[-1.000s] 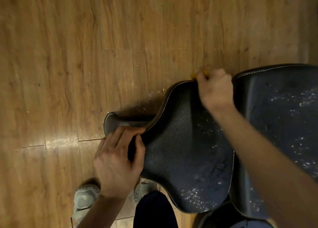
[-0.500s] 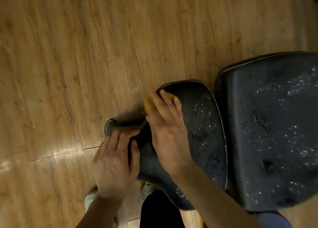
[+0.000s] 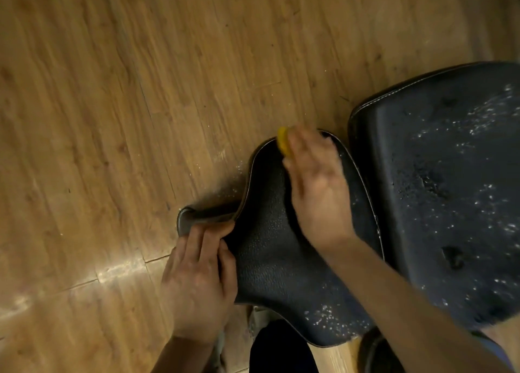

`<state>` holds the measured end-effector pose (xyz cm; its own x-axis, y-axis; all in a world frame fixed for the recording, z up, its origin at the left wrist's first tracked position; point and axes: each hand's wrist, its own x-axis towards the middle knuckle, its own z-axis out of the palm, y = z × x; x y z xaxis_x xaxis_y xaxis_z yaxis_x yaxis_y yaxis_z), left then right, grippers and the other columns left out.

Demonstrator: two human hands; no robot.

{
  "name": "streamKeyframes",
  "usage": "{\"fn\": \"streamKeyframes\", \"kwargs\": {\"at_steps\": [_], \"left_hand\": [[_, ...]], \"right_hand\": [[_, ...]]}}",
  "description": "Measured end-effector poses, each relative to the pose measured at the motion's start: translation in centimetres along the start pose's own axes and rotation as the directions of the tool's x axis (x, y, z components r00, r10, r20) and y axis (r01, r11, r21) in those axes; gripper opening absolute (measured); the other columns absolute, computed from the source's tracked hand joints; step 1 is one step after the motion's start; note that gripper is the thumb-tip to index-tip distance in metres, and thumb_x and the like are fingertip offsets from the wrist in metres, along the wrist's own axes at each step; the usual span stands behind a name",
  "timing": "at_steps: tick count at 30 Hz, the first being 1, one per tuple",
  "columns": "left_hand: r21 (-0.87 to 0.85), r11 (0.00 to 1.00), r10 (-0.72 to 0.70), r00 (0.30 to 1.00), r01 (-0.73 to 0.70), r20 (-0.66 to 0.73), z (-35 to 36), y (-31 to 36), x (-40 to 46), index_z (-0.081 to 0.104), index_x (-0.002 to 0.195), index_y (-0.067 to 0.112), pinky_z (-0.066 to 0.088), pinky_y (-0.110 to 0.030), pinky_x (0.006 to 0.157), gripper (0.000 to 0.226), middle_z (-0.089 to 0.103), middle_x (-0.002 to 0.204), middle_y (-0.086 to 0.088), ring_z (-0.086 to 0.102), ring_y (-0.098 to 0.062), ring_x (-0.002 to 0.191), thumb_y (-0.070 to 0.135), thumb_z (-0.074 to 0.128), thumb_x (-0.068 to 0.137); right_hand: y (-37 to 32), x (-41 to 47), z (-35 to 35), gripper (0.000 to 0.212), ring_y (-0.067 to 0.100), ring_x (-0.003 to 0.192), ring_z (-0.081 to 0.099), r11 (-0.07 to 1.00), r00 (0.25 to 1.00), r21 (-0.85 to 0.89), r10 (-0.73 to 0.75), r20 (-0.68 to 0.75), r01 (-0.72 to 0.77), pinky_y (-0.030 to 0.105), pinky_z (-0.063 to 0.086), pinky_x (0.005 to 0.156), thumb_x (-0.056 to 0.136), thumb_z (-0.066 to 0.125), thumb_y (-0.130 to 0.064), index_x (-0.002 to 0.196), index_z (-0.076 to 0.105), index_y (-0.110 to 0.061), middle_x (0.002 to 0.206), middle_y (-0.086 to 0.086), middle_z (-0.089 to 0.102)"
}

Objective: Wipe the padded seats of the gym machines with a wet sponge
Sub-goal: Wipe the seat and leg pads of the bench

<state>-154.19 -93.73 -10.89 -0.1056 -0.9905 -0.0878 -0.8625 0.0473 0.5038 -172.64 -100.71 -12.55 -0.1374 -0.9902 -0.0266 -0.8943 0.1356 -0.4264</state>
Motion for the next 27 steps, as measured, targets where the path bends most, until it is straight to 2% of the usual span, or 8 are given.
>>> {"fn": "streamKeyframes", "kwargs": {"at_steps": [2, 3, 9, 14, 15, 20, 24, 27], "left_hand": [[-0.006, 1.000, 0.016, 1.000, -0.017, -0.008, 0.1, -0.1, 0.0, 0.065, 0.106, 0.016, 0.049, -0.040, 0.073, 0.030, 0.062, 0.097, -0.002, 0.057, -0.026, 0.083, 0.019, 0.037, 0.094], [-0.013, 1.000, 0.025, 1.000, -0.025, -0.008, 0.1, -0.1, 0.0, 0.064, 0.106, 0.016, 0.049, -0.038, 0.073, 0.030, 0.062, 0.097, -0.002, 0.057, -0.025, 0.083, 0.018, 0.037, 0.095], [-0.021, 0.999, 0.034, 0.999, -0.034, -0.024, 0.3, -0.3, -0.1, 0.062, 0.108, 0.016, 0.049, -0.039, 0.072, 0.028, 0.061, 0.101, -0.002, 0.056, -0.024, 0.089, 0.018, 0.037, 0.095], [-0.006, 0.997, 0.073, 0.996, -0.073, -0.060, 0.6, -0.4, 0.0, 0.062, 0.105, 0.015, 0.045, -0.034, 0.072, 0.026, 0.059, 0.097, -0.002, 0.055, -0.023, 0.085, 0.016, 0.038, 0.096], [0.002, 0.997, 0.080, 0.995, -0.080, -0.062, 0.7, -0.5, -0.1, 0.061, 0.105, 0.015, 0.043, -0.033, 0.071, 0.025, 0.059, 0.097, -0.002, 0.054, -0.022, 0.085, 0.016, 0.038, 0.096], [0.005, 0.996, 0.084, 0.994, -0.084, -0.065, 0.5, -0.6, -0.2, 0.062, 0.108, 0.016, 0.047, -0.034, 0.066, 0.029, 0.060, 0.098, 0.000, 0.054, -0.020, 0.085, 0.018, 0.036, 0.097], [-0.001, 0.996, 0.093, 0.992, -0.094, -0.091, 0.7, -0.6, -0.3, 0.064, 0.110, 0.018, 0.044, -0.029, 0.064, 0.029, 0.060, 0.099, 0.005, 0.053, -0.015, 0.084, 0.018, 0.038, 0.096], [-0.008, 0.994, 0.103, 0.990, -0.105, -0.095, 0.6, -0.4, -0.3, 0.065, 0.116, 0.021, 0.046, -0.028, 0.067, 0.033, 0.060, 0.105, 0.009, 0.053, -0.010, 0.089, 0.025, 0.038, 0.096]], "right_hand": [[0.3, 2.5, 0.3, 0.040, 0.029, 0.128, 0.047, 0.968, 0.958, 0.049, 0.252, -0.133, -0.248, 0.043, 0.039, 0.110, 0.100, 0.045, -0.017, 0.136, 0.052, -0.001, 0.141, 0.014, 0.050], [-0.4, 2.0, 0.5, 0.041, 0.029, 0.129, 0.045, 0.953, 0.939, 0.058, 0.303, -0.162, -0.297, 0.043, 0.039, 0.110, 0.100, 0.045, -0.017, 0.137, 0.051, -0.001, 0.143, 0.014, 0.048], [-2.2, -5.8, -0.1, 0.044, 0.029, 0.143, 0.032, 1.000, 0.999, 0.013, 0.023, -0.026, -0.022, 0.047, 0.025, 0.119, 0.099, 0.047, -0.015, 0.141, 0.044, -0.001, 0.151, 0.014, 0.038], [-0.4, 1.6, 0.0, 0.041, 0.027, 0.143, 0.032, 0.933, 0.924, 0.063, 0.359, -0.129, -0.354, 0.037, 0.012, 0.122, 0.102, 0.043, -0.015, 0.141, 0.045, -0.003, 0.151, 0.014, 0.040], [-1.4, 0.7, 0.3, 0.041, 0.028, 0.143, 0.032, 0.932, 0.920, 0.073, 0.363, -0.147, -0.355, 0.039, 0.012, 0.122, 0.102, 0.043, -0.015, 0.140, 0.046, -0.002, 0.150, 0.015, 0.040], [-3.4, -6.5, 0.2, 0.040, 0.029, 0.139, 0.039, 1.000, 0.999, 0.004, -0.031, -0.018, 0.031, 0.044, 0.024, 0.118, 0.098, 0.050, -0.017, 0.136, 0.052, -0.002, 0.146, 0.014, 0.046], [-0.4, 0.9, -0.4, 0.041, 0.022, 0.144, 0.029, 0.991, 0.992, 0.043, 0.125, -0.014, -0.124, 0.031, 0.007, 0.121, 0.100, 0.049, -0.017, 0.140, 0.046, -0.007, 0.152, 0.010, 0.039], [-2.0, -1.3, 0.0, 0.041, 0.025, 0.144, 0.030, 0.989, 0.988, 0.051, 0.139, -0.061, -0.136, 0.034, 0.009, 0.121, 0.101, 0.046, -0.017, 0.140, 0.047, -0.005, 0.150, 0.013, 0.040]]}}
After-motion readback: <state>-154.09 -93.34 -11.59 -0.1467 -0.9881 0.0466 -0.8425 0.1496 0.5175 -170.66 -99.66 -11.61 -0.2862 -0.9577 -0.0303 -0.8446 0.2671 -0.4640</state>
